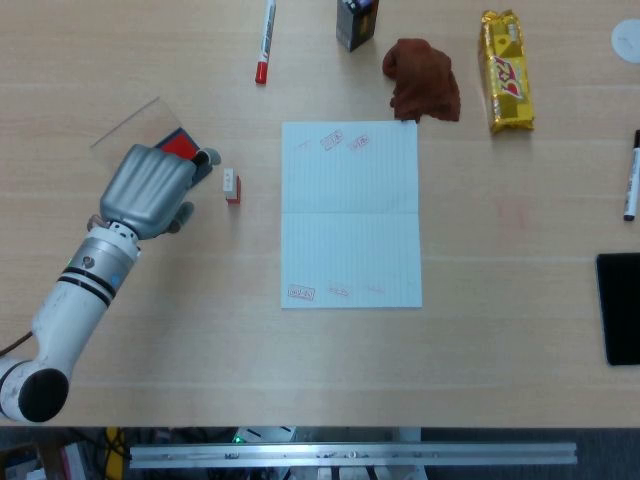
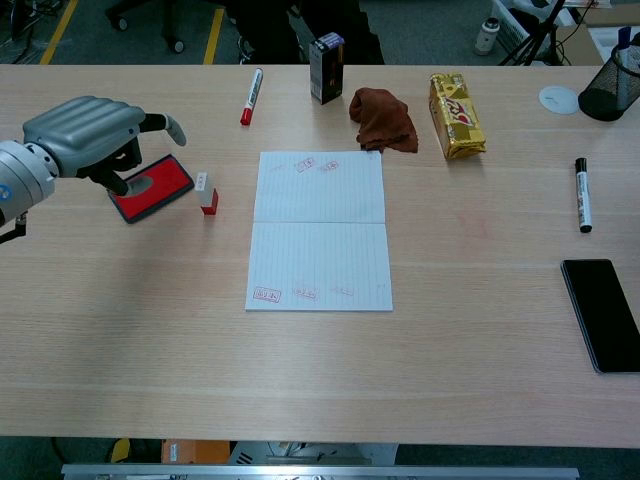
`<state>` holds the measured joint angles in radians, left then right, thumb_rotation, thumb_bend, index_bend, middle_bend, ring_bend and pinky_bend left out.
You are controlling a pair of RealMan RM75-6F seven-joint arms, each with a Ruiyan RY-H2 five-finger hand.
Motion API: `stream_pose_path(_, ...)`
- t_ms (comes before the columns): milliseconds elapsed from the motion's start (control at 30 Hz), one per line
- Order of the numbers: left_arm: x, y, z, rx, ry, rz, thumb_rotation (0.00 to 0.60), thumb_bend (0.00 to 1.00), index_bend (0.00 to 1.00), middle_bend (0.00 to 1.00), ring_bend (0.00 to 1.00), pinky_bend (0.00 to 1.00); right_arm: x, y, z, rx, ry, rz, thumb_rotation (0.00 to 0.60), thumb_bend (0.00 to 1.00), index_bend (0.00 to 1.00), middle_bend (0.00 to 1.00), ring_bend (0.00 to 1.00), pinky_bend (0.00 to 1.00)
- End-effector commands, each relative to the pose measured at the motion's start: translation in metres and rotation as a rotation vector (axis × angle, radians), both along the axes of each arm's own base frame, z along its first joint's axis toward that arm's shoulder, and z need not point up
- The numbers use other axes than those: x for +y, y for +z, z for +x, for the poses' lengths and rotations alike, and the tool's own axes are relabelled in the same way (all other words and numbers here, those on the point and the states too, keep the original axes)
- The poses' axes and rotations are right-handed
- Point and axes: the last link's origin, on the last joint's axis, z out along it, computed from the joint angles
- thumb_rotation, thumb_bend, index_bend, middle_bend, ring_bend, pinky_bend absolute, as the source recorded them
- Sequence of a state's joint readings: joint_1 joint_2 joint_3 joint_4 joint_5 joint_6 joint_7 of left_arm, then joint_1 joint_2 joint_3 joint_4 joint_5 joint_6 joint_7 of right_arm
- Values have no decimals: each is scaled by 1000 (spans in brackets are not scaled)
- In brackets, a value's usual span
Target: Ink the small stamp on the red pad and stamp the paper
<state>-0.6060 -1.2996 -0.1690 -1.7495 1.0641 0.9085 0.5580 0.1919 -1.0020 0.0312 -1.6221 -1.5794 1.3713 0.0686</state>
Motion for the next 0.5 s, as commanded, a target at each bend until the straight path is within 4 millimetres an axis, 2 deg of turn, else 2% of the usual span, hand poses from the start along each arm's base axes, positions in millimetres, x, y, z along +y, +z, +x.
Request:
stream_pose_path(33, 9, -13, 5, 43, 1, -28, 600, 333, 229, 1000, 1000, 1000, 0, 0, 0, 0, -1, 0, 600, 192, 69, 159, 80, 141)
stream_pose_path(500, 30, -45, 11, 186, -1, -42, 600, 332, 229, 1000, 1000, 1000, -1, 1, -1, 3, -7, -3, 600, 193, 69, 168, 87, 141)
